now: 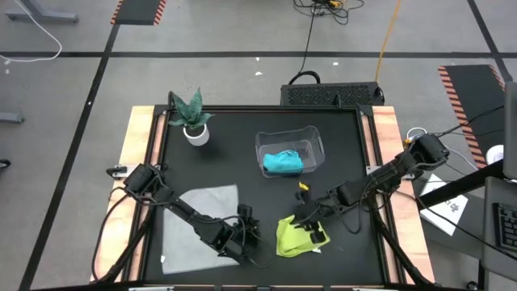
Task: Fold microfiber towels
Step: Fold the green towel
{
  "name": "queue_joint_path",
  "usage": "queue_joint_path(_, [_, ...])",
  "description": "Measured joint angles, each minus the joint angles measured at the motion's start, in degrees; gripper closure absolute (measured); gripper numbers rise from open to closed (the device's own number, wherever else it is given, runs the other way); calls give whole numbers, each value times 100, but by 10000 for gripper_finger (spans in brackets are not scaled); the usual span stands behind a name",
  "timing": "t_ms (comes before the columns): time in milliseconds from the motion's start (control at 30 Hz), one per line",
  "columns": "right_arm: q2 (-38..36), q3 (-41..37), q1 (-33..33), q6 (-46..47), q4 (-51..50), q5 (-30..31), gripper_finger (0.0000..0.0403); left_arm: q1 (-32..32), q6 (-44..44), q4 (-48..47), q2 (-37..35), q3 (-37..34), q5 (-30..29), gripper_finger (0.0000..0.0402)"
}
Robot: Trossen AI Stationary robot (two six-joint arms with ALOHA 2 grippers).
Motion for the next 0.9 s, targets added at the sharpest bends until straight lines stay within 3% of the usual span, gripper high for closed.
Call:
queue_joint_path(133, [0, 0, -116, 146, -95, -78, 310, -2, -49, -29, 0, 0, 3, 252])
queue_joint_path(267, [120, 0, -226, 320, 117, -780, 308, -2, -91, -31, 0, 0, 6, 252])
queue_joint_path(367, [268, 0, -205, 214, 389, -928, 302, -2, -111, -37, 0, -2, 9, 252])
queue_joint_path(633, [751, -2, -321, -216, 598, -536, 289, -2, -113, -34, 2, -2, 15, 252])
queue_joint_path(900, [883, -2, -422, -351, 573, -547, 293, 0, -114, -30, 2, -2, 147, 252])
